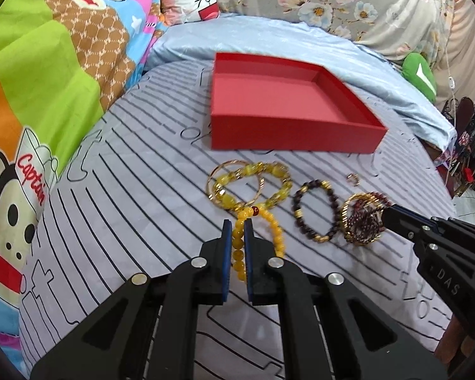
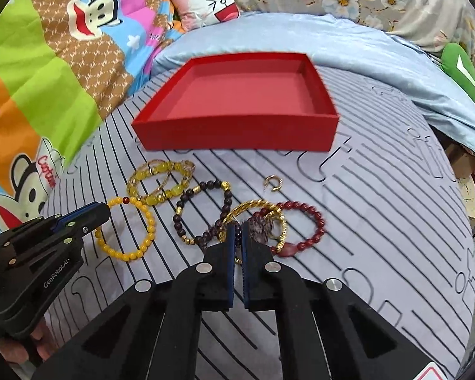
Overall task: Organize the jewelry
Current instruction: 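Carry both held bracelets over the red tray and lower them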
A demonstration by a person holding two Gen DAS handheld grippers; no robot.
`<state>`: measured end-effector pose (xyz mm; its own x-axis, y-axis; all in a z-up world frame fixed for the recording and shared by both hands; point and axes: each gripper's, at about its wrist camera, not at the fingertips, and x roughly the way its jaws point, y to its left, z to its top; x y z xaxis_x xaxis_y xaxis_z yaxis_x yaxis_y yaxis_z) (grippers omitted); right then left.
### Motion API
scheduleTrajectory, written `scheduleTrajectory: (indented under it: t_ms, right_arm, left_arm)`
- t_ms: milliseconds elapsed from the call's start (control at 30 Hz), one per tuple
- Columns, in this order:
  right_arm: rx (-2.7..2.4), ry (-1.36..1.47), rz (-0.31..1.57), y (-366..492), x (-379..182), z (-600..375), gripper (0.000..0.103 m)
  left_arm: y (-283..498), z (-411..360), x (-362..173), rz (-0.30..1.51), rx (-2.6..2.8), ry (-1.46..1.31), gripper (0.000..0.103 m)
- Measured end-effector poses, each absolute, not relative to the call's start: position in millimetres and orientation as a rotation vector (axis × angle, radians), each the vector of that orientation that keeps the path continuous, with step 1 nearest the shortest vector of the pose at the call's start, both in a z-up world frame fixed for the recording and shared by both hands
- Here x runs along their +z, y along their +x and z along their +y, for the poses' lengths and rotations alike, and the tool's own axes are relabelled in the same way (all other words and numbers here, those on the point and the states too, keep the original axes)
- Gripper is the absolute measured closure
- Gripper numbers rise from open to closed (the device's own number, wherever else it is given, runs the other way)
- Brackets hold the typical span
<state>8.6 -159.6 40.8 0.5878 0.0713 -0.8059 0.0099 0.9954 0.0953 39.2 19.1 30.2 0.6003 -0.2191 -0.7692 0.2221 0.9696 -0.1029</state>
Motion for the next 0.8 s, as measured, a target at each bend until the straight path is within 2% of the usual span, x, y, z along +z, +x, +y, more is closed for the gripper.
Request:
scheduleTrajectory:
  t_ms: [400, 633, 800]
  right_arm:
    - [0.07, 0.099, 0.871, 19.1, 94.5, -194.4, 0.099]
    - [0.11, 0.083, 0.815, 77.8, 132.0, -211.1, 0.099]
    - [0.134, 0.099, 0.847, 138.2, 130.4, -220.9, 0.099]
  left_arm:
    - [52.3, -7.7, 96.8, 0.803, -0.356, 0.055, 0.096]
    - [109.2, -32.8, 137.8, 0.729, -0.436, 0.049, 0.096]
    - [167.1, -49.9, 139.8, 0.716, -0.458, 0.06, 0.096]
